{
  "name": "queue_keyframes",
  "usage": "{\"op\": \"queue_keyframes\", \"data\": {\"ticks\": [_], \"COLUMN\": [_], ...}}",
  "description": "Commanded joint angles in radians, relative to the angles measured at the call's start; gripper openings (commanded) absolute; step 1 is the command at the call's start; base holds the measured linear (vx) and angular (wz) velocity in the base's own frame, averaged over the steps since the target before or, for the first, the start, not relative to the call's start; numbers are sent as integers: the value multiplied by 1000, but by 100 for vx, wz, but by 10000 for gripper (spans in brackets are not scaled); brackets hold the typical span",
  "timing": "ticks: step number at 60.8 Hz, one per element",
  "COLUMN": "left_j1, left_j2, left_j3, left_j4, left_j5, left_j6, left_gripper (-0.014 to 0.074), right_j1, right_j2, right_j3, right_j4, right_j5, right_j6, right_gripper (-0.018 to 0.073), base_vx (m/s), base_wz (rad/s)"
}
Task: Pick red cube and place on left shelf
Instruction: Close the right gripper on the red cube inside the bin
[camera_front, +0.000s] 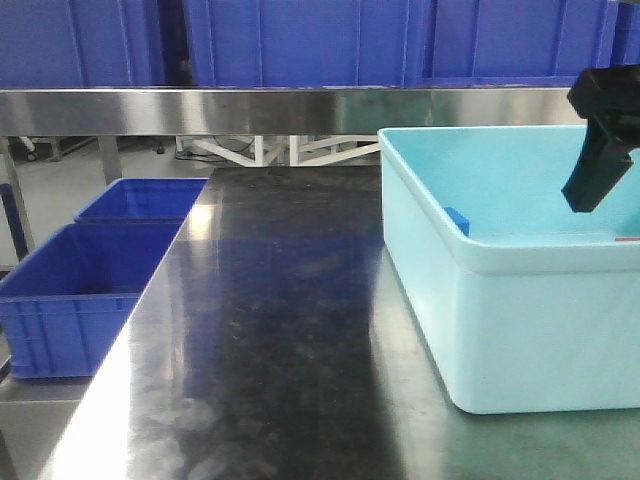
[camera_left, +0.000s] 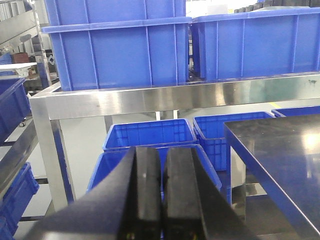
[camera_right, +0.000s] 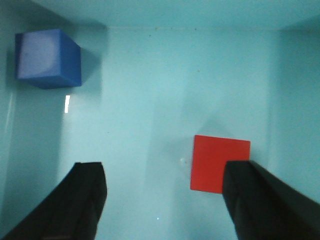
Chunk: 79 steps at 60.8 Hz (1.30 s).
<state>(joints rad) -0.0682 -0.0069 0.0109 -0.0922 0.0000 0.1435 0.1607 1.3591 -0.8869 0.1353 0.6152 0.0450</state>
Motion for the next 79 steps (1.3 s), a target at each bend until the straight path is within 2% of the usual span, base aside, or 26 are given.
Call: {"op": "queue_keyframes", "data": {"ticks": [1,13,30,79], "left_j1": [-4,-4,-4,-4], "left_j2": [8,8,8,8], "left_j3": [22,22,22,22], "left_j4": [-6,-6,-6,-6], "left_j5": [-84,-84,-84,-84], "left_j6": [1,1,1,1], "left_gripper": [106,106,106,106], "right_j1": [0,-14,-80,-76], "right_j2": [-26,-25,-5,170], "right_j3": [-36,-36,-36,-36], "right_j4": [-29,-60,-60,-55], "right_j5": [-49,-50,-50,-93], "right_j6": [-2,-2,-2,-2], "right_gripper": [592,592,592,590], "base_vx": [0,0,0,0], "base_wz": [0,0,0,0]}}
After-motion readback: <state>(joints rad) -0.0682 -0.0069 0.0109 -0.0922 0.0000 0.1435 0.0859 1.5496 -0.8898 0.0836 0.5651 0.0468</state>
